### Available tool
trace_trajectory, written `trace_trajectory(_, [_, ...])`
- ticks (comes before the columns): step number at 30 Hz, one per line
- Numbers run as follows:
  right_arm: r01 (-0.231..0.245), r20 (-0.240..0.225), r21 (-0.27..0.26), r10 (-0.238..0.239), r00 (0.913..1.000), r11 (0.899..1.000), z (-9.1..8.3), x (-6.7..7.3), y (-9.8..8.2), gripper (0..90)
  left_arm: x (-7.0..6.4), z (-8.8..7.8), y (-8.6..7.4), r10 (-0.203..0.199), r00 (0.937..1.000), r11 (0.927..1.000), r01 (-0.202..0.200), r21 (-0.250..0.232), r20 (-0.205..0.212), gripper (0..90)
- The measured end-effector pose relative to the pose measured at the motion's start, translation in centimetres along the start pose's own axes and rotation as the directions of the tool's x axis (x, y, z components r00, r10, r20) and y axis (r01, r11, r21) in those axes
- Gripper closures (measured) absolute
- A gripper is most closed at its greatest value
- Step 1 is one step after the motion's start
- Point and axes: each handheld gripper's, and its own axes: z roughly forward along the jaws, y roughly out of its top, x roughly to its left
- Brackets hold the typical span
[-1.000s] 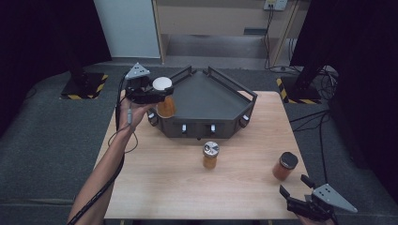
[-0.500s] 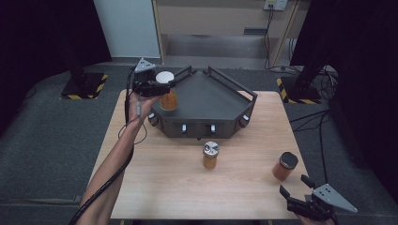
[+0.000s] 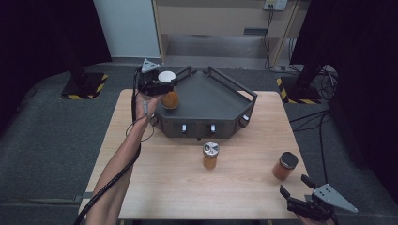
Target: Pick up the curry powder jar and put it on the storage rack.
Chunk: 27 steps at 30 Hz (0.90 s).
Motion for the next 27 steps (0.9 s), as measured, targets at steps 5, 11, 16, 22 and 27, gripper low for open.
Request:
trace_trajectory(5, [-0.003, -0.001, -0.003, 0.003, 1.0, 1.0, 0.01, 0.01, -0.04, 9.4, -0.09, 0.32, -0.11, 0.007, 1.0, 0.9999, -0.007, 0.008, -0.005, 32.9])
trace_trajectory(11, [-0.003, -0.002, -0.003, 0.003, 1.0, 1.0, 0.02, -0.01, -0.04, 9.4, -0.01, 0.65, -0.31, 0.002, 1.0, 0.9999, -0.002, 0.017, -0.005, 32.8])
trace_trajectory(16, [-0.002, -0.001, -0.002, 0.002, 1.0, 1.0, 0.03, 0.02, -0.04, 9.4, 0.08, 0.83, -0.62, -0.006, 1.0, 0.9999, 0.006, 0.016, -0.007, 32.8])
trace_trajectory(22, [-0.003, -0.004, -0.003, 0.003, 1.0, 1.0, 0.08, 0.01, -0.05, 9.4, -0.04, 0.82, -0.77, -0.005, 0.9999, 0.9999, 0.005, 0.012, -0.011, 32.7])
trace_trajectory(27, [-0.002, -0.004, -0.003, 0.002, 1.0, 1.0, 0.05, 0.0, -0.05, 9.4, -0.09, 0.89, -0.92, -0.003, 0.9999, 1.0, 0.003, 0.006, -0.012, 32.6])
